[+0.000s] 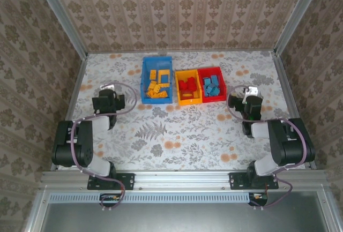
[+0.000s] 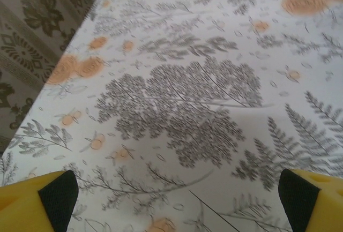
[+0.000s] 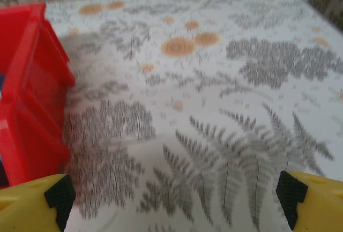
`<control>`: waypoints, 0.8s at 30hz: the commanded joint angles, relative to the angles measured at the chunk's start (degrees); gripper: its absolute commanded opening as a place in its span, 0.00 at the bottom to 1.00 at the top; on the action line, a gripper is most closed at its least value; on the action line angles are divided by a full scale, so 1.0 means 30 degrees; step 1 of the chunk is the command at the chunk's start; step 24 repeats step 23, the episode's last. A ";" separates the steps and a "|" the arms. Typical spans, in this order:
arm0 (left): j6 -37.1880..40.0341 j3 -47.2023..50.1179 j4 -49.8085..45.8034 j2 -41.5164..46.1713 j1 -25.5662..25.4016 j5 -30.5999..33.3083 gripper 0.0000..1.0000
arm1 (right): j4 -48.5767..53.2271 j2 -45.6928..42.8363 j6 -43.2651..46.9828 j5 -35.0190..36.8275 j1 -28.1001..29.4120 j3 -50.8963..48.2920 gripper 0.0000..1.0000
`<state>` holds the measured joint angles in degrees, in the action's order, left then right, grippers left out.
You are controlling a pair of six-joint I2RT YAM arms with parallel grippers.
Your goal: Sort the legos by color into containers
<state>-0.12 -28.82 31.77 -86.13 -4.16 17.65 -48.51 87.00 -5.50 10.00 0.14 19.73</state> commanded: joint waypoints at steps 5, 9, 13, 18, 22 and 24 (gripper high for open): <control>0.0808 0.2333 0.6582 -0.0582 -0.0285 -0.1019 1.00 | -0.2754 0.0134 0.0067 0.0709 0.0205 -0.0203 1.00; 0.0264 0.2277 0.6712 -0.0731 0.0549 -0.1874 1.00 | -0.1353 0.0217 0.0334 0.1061 0.0538 0.0562 1.00; 0.0185 0.2223 0.6359 -0.0654 0.0539 -0.1920 1.00 | -0.1801 0.0186 0.0409 0.0920 0.0538 0.0292 1.00; 0.0229 0.2223 0.6403 -0.0666 0.0510 -0.1899 1.00 | -0.0782 0.0313 0.0544 0.0846 0.0606 0.0917 1.00; 0.0234 0.2208 0.6403 -0.0669 0.0513 -0.1883 1.00 | -0.1330 0.0211 0.0649 0.0632 0.0641 0.0600 1.00; 0.0206 0.2223 0.6413 -0.0668 0.0513 -0.1887 1.00 | -0.1829 0.0208 0.0682 0.0585 0.0627 0.0342 1.00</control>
